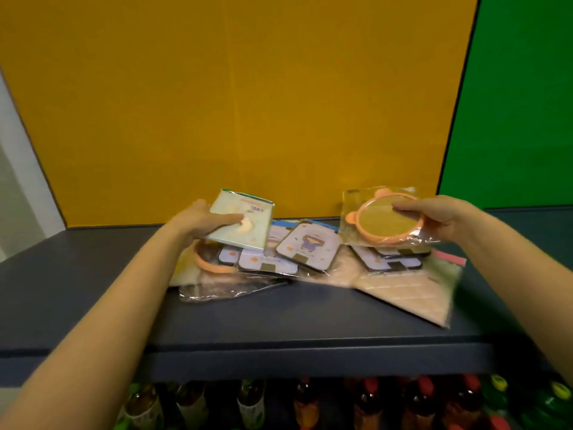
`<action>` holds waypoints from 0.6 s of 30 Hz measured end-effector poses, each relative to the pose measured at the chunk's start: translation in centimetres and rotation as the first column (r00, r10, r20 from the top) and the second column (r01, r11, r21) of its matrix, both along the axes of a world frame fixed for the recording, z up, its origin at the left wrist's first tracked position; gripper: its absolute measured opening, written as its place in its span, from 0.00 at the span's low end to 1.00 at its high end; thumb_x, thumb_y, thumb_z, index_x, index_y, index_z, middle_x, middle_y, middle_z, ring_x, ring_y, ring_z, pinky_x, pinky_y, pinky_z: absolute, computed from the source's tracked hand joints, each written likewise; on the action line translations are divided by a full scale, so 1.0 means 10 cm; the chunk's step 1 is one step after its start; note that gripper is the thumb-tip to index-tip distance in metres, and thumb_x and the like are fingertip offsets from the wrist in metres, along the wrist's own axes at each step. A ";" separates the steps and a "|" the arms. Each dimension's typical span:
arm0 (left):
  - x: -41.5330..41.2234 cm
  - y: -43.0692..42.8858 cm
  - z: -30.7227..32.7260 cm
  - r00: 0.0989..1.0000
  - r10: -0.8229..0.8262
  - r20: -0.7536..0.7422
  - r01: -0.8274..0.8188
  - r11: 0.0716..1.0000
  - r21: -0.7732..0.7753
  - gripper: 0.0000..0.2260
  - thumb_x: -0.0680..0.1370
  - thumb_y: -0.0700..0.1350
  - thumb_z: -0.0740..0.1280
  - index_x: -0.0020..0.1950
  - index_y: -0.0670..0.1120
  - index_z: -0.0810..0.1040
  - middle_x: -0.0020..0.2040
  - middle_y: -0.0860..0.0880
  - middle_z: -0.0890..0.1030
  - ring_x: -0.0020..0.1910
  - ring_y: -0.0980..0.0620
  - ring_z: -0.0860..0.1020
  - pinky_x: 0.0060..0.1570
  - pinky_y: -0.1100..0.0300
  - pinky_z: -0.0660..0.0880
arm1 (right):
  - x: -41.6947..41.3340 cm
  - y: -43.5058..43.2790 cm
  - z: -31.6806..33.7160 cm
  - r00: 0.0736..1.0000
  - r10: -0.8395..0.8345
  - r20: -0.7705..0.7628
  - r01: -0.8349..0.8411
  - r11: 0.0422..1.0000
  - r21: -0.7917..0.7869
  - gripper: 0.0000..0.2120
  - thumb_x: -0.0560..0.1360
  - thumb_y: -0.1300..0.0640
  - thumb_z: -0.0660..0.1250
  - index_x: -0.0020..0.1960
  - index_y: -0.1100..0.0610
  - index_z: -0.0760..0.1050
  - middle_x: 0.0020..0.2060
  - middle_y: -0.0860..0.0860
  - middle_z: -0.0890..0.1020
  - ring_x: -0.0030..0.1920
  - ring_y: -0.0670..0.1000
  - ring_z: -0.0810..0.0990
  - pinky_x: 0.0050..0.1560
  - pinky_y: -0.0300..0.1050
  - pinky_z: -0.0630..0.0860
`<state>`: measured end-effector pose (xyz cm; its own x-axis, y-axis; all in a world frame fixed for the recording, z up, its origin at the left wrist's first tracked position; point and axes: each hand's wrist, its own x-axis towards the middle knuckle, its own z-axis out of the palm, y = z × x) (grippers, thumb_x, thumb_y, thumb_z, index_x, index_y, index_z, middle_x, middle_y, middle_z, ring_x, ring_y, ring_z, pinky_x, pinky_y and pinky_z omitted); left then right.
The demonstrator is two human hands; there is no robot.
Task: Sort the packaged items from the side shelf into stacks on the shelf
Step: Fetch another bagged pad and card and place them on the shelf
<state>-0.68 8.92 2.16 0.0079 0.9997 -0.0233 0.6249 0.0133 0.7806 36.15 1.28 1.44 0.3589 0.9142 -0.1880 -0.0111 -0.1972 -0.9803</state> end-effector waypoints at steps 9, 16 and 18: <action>0.28 -0.14 0.30 0.859 -0.299 0.415 0.211 0.946 0.245 0.06 0.78 0.43 0.64 0.40 0.44 0.74 0.25 0.51 0.81 0.20 0.61 0.77 0.20 0.70 0.72 | -0.05 -0.56 -0.18 0.977 -0.147 -0.154 0.158 0.986 0.060 0.02 0.76 0.60 0.65 0.48 0.58 0.75 0.37 0.52 0.82 0.41 0.51 0.78 0.42 0.45 0.79; 1.34 -0.52 0.24 0.742 -0.473 0.474 0.410 0.881 0.238 0.08 0.78 0.43 0.64 0.38 0.45 0.74 0.22 0.55 0.80 0.20 0.62 0.77 0.20 0.71 0.72 | 0.40 -1.19 -0.21 0.920 -0.302 -0.251 0.332 0.939 0.087 0.05 0.78 0.56 0.63 0.46 0.57 0.74 0.28 0.52 0.84 0.35 0.52 0.81 0.36 0.47 0.79; 1.68 -0.68 0.20 0.720 -0.504 0.476 0.446 0.863 0.238 0.09 0.78 0.42 0.64 0.38 0.46 0.73 0.26 0.53 0.81 0.19 0.62 0.76 0.19 0.71 0.71 | 0.61 -1.42 -0.24 0.900 -0.349 -0.260 0.383 0.919 0.093 0.05 0.77 0.56 0.63 0.46 0.56 0.75 0.27 0.50 0.84 0.33 0.50 0.82 0.33 0.43 0.80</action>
<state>16.10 2.12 4.21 0.4643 0.8573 0.2223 0.0414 -0.2717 0.9615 42.27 -12.90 -0.91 0.6344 0.7495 -0.1892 -0.2884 0.0024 -0.9575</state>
